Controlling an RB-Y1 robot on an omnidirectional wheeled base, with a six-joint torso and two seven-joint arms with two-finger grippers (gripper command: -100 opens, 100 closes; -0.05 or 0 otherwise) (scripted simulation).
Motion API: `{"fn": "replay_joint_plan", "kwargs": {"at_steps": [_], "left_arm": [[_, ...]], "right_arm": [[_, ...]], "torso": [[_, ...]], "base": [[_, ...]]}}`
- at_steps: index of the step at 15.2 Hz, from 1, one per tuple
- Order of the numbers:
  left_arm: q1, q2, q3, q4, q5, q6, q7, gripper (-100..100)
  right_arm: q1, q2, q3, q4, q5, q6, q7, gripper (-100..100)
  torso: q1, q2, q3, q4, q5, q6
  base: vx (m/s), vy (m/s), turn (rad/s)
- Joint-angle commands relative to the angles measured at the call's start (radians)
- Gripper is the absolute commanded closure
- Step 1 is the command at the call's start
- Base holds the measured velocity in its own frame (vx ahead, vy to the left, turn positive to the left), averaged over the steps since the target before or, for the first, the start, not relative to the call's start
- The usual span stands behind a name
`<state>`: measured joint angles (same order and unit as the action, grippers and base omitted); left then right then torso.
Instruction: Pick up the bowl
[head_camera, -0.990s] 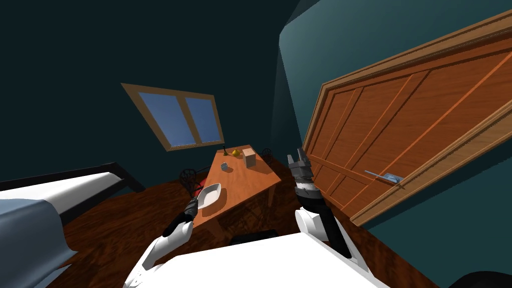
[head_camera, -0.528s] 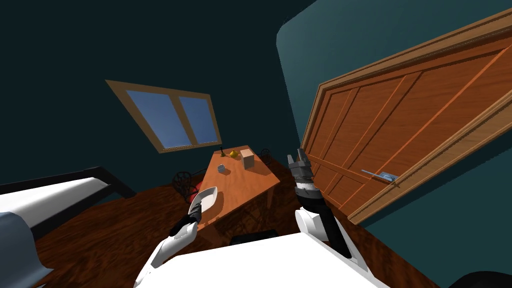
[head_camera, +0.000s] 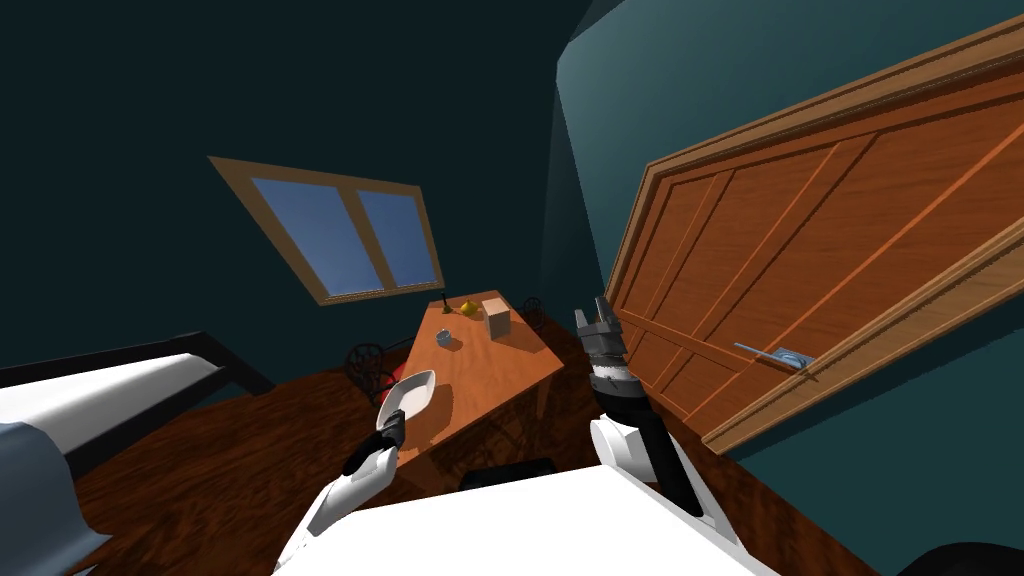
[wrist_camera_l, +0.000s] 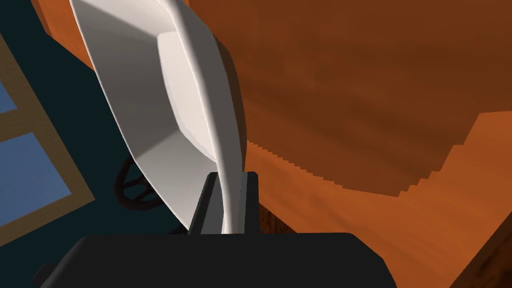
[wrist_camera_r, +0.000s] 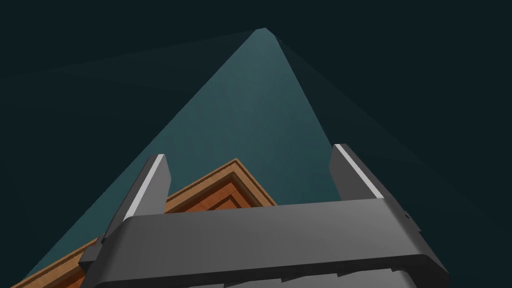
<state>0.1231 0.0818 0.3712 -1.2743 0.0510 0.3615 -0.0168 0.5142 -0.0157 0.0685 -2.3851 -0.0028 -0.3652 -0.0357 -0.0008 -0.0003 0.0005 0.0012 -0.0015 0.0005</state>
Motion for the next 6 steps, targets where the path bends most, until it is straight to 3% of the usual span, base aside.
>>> {"fn": "replay_joint_plan", "kwargs": {"at_steps": [1, 2, 3, 5, 6], "left_arm": [[0.0, 0.0, 0.0, 0.0, 0.0, 0.0, 0.0, 100], [-0.002, 0.001, 0.0, -0.001, 0.0, -0.001, 0.0, 100], [0.005, 0.001, 0.004, -0.034, 0.003, 0.026, -0.003, 100], [0.009, 0.001, 0.006, -0.056, 0.004, 0.046, -0.004, 100], [0.009, 0.001, 0.003, -0.043, 0.004, 0.03, -0.003, 100]], "right_arm": [[0.0, 0.0, 0.0, 0.0, 0.0, 0.0, 0.0, 0], [0.0, 0.0, 0.0, 0.0, 0.0, 0.0, 0.0, 0], [0.0, 0.0, 0.0, 0.0, 0.0, 0.0, 0.0, 0], [0.0, 0.0, 0.0, 0.0, 0.0, 0.0, 0.0, 0], [0.0, 0.0, 0.0, 0.0, 0.0, 0.0, 0.0, 0]], "torso": [[0.0, 0.0, 0.0, 0.0, 0.0, 0.0], [0.0, 0.001, 0.0, -0.001, 0.001, -0.001], [0.0, 0.001, 0.0, -0.001, 0.001, -0.001], [-0.003, 0.005, 0.002, 0.0, 0.0, -0.001], [-0.004, 0.007, 0.003, 0.0, 0.0, -0.001]], "base": [[0.008, 0.005, -0.009], [0.0, 0.0, 0.0], [-0.033, -0.018, -0.034], [-0.077, -0.042, -0.033], [-0.044, -0.029, -0.003]]}}
